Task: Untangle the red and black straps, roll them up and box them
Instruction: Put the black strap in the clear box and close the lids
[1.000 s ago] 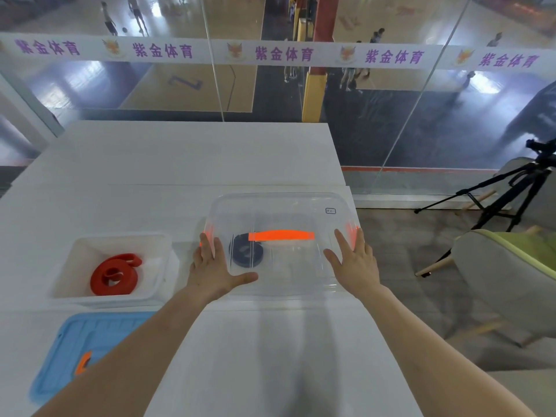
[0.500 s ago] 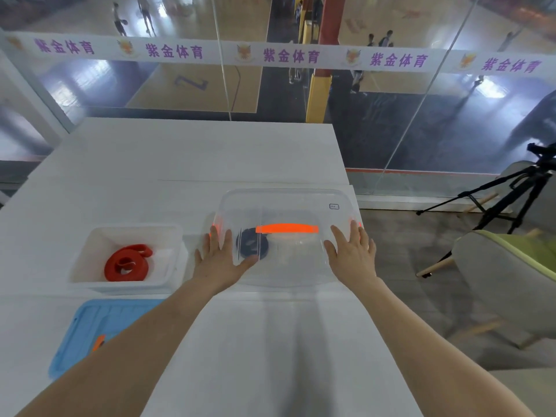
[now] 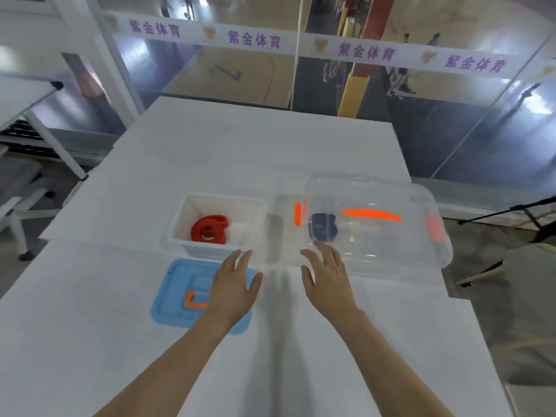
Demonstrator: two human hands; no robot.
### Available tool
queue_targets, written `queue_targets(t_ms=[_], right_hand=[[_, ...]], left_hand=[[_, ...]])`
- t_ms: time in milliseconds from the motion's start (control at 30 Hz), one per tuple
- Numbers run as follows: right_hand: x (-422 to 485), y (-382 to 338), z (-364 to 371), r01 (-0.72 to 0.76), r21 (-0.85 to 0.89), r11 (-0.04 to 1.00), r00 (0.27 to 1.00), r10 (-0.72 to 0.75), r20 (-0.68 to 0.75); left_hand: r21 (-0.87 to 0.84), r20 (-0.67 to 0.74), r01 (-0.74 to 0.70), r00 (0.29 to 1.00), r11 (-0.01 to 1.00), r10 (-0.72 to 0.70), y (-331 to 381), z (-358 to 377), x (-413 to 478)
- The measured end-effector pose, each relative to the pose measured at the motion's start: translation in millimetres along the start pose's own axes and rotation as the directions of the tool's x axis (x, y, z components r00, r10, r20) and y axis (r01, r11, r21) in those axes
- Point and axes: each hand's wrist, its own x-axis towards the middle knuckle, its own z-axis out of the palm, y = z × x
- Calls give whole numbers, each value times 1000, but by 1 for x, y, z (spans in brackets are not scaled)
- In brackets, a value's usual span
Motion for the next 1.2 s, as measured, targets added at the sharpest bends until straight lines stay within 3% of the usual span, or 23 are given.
queue_targets(t_ms=[267,467,800,1033,1200], right_hand=[[-24,-139,106,-74,-52,996,971,84,225],[-34,-162,154,-183,-168,969,857,241,456],[-14,-128,204,-422,-189,886,700,452,553],[-27,-136,212,-546,-75,834,712,510,483],[-56,-151,187,-430,0,903,831,395,392]], left_hand=[[182,120,71,988,981,-94,-167,-49,-15],[194,279,119,945,974,-171,-244,-52,-2],[-86,419,366,857,926,-300,-280,-26,41],[-194,416,426,851,883,-319,-269,-20,30],[-345,334,383,903,857,-270,-266,-46,-6]])
